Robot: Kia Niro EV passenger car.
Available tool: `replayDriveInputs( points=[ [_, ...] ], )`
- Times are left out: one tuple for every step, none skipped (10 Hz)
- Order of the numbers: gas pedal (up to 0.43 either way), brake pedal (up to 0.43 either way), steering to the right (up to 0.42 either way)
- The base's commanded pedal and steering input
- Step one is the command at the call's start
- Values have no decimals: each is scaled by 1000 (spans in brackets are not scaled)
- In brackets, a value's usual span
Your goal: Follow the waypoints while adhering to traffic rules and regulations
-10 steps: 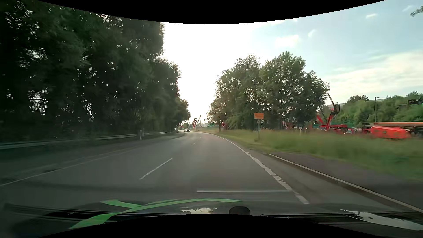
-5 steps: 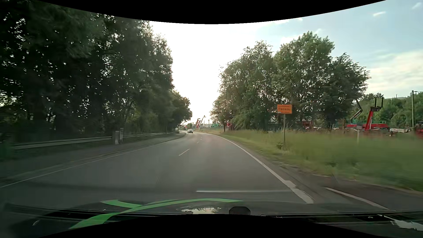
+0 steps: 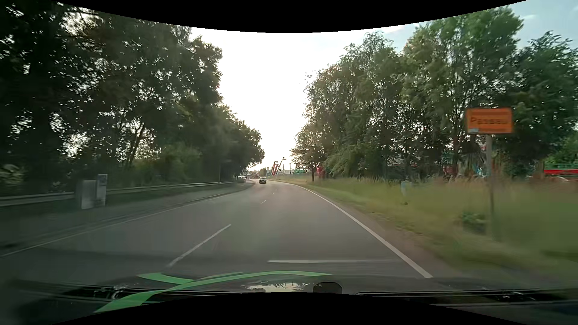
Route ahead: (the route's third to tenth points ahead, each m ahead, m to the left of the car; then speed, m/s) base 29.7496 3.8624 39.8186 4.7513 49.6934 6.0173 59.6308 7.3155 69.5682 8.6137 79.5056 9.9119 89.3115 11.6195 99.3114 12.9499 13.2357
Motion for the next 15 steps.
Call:
replayDriveInputs(
  points=[
    [157, 0, -13],
    [157, 0, -12],
    [157, 0, -11],
    [157, 0, -11],
    [157, 0, -11],
    [157, 0, -11],
    [157, 0, -11],
    [157, 0, -11],
    [157, 0, -11],
    [157, 0, -11],
    [157, 0, -11],
    [157, 0, -11],
    [157, 0, -11],
    [157, 0, -11],
    [157, 0, -11]
  ],
)
